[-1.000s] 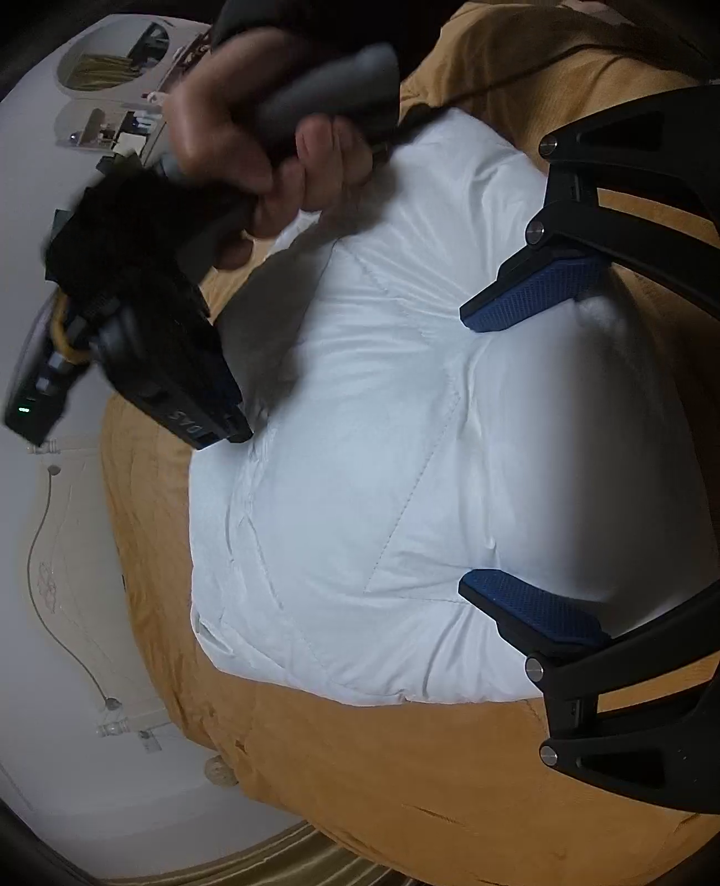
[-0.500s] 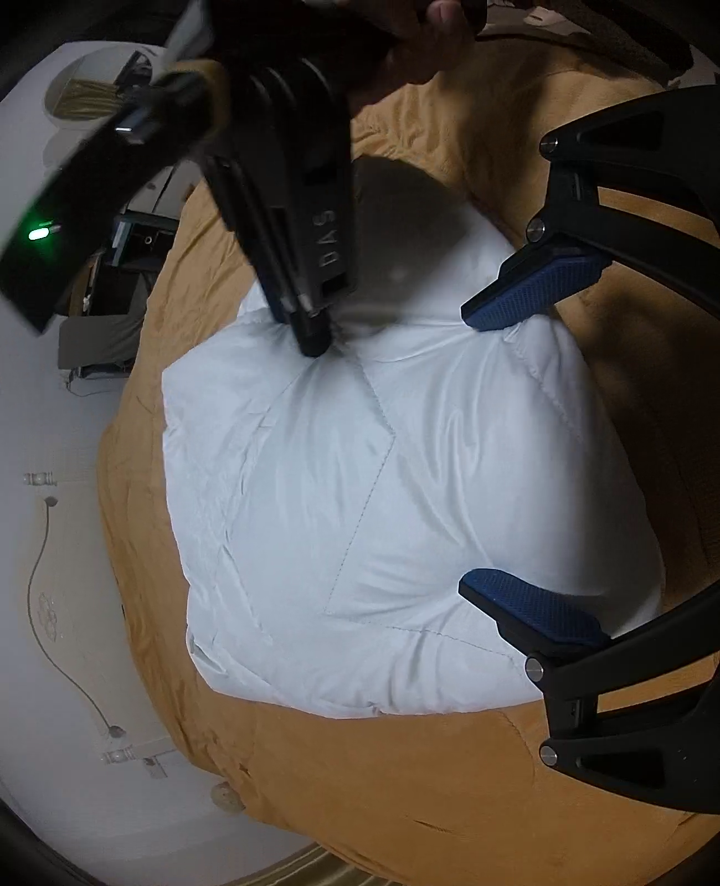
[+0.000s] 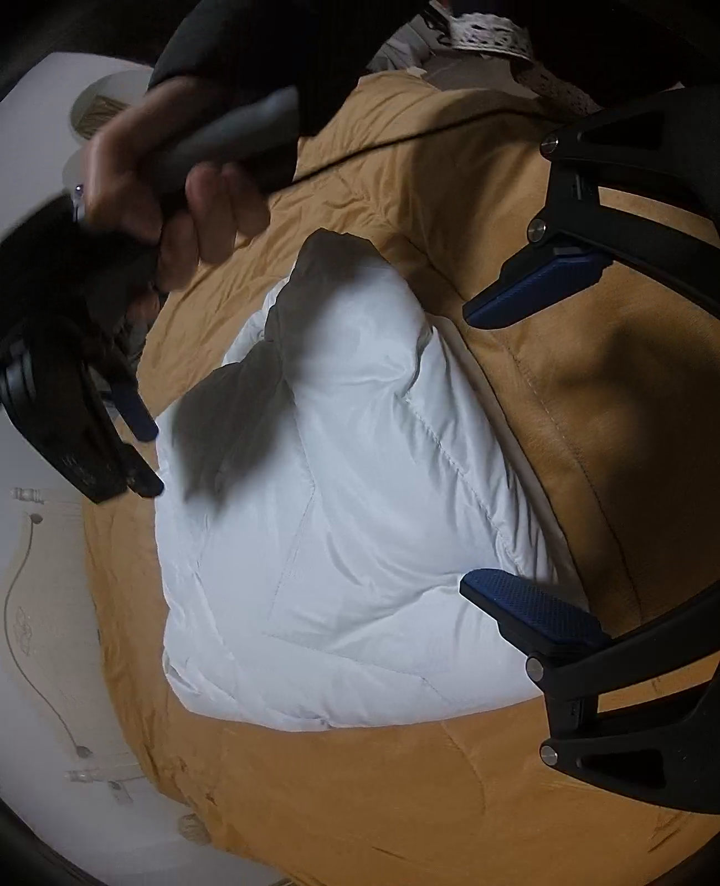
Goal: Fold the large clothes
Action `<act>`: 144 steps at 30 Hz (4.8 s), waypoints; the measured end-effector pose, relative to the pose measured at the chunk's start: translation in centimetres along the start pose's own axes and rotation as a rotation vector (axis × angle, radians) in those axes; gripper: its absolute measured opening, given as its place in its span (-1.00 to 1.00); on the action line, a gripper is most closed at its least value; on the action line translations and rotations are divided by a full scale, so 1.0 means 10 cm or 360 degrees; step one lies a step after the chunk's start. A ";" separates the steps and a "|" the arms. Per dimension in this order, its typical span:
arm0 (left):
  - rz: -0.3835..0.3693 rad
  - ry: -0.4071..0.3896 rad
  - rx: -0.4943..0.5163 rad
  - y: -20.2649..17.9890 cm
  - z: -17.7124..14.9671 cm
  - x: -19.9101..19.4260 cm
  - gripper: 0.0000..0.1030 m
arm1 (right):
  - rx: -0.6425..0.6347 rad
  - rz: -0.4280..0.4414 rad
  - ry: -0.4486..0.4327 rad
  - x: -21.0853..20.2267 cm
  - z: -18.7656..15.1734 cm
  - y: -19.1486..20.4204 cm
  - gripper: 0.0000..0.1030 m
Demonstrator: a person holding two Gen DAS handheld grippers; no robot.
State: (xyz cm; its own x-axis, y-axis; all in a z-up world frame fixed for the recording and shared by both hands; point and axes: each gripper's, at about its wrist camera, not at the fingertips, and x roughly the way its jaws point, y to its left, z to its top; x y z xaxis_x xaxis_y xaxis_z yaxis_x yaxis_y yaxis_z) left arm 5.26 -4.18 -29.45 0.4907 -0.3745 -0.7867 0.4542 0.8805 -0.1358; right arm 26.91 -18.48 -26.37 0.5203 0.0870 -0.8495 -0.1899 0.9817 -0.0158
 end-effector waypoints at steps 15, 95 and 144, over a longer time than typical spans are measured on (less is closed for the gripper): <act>0.0491 0.0215 -0.0626 0.98 0.56 -0.63 0.73 | 0.0397 -0.0327 0.0339 -0.25 -0.59 -1.00 0.24; 0.0628 0.0305 -0.0739 -0.18 0.99 -2.03 0.73 | 0.0133 -0.0114 0.0495 -2.49 -1.24 0.43 1.00; 0.0620 0.0347 -0.0732 -0.21 0.94 -1.99 0.73 | 0.0165 -0.0089 0.0551 -2.42 -1.28 0.40 1.00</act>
State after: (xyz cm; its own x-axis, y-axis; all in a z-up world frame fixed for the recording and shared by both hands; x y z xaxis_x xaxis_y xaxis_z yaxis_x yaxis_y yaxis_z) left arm 1.53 -1.27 -7.80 0.3710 0.0232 -0.9283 -0.1162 0.9930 -0.0216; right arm 2.89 -18.79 -12.65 0.2116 -0.0125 -0.9773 -0.0745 0.9968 -0.0288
